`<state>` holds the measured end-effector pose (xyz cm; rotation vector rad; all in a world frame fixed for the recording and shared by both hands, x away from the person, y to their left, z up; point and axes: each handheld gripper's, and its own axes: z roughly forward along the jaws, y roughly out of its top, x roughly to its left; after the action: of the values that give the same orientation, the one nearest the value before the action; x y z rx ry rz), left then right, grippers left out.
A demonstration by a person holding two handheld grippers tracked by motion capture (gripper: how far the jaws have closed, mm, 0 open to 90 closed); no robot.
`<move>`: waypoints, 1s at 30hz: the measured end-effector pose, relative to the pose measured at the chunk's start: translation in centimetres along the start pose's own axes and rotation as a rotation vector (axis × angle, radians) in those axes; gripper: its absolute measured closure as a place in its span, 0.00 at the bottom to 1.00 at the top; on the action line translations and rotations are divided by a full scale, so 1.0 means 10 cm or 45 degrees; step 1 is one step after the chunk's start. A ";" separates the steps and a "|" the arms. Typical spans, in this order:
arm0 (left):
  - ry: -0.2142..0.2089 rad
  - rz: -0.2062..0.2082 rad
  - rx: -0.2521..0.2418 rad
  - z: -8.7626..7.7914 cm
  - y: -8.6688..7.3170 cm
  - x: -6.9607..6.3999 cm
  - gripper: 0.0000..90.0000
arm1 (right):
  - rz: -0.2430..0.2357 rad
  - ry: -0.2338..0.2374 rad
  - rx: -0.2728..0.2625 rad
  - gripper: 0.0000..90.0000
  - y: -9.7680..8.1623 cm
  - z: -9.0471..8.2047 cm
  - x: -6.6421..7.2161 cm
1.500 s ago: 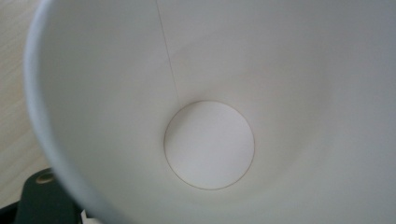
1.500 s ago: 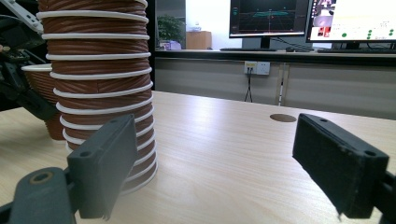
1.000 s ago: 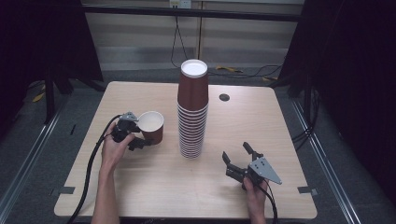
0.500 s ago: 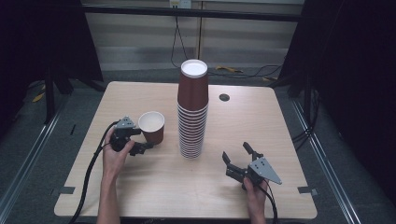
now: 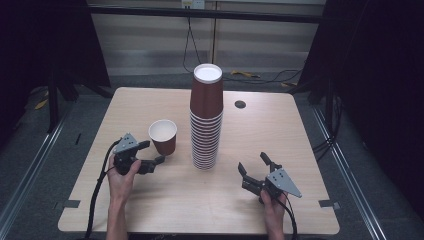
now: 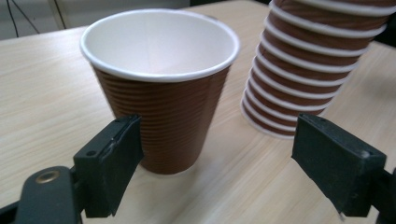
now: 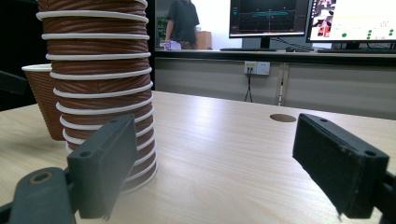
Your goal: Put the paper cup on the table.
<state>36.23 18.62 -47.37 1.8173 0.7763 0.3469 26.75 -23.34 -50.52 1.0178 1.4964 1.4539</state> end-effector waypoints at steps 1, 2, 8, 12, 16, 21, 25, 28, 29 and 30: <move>0.001 0.001 -0.011 -0.01 -0.01 -0.02 0.18 | 0.000 0.000 0.000 0.15 0.00 0.00 0.00; 0.016 0.012 -0.015 -0.02 -0.02 -0.05 0.18 | 0.000 0.000 0.000 0.15 0.00 0.00 0.00; 0.011 -0.001 -0.097 -0.04 -0.05 -0.18 0.17 | 0.000 0.000 0.000 0.15 0.00 0.00 0.00; 0.004 0.015 -0.127 -0.02 -0.06 -0.31 0.18 | 0.000 0.000 0.000 0.15 0.00 0.00 0.00; 0.013 0.031 -0.191 0.00 -0.10 -0.42 0.17 | 0.000 0.000 0.000 0.15 0.00 0.00 0.00; 0.042 0.022 -0.234 0.06 -0.16 -0.56 0.17 | 0.000 0.000 0.000 0.15 0.00 0.00 0.00; 0.056 0.061 -0.222 0.14 -0.24 -0.66 0.17 | 0.000 0.000 0.000 0.15 0.00 0.00 0.00; 0.061 0.064 -0.241 0.17 -0.29 -0.71 0.17 | 0.000 0.000 0.000 0.15 0.00 0.00 0.00; 0.065 0.060 -0.256 0.17 -0.31 -0.73 0.17 | 0.000 0.000 0.000 0.15 0.00 0.00 0.00; 0.065 0.058 -0.259 0.18 -0.32 -0.74 0.17 | 0.000 0.000 0.000 0.15 0.00 0.00 0.00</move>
<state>30.66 13.17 -50.01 1.6418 0.7089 0.4868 26.76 -23.34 -50.51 1.0182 1.4964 1.4541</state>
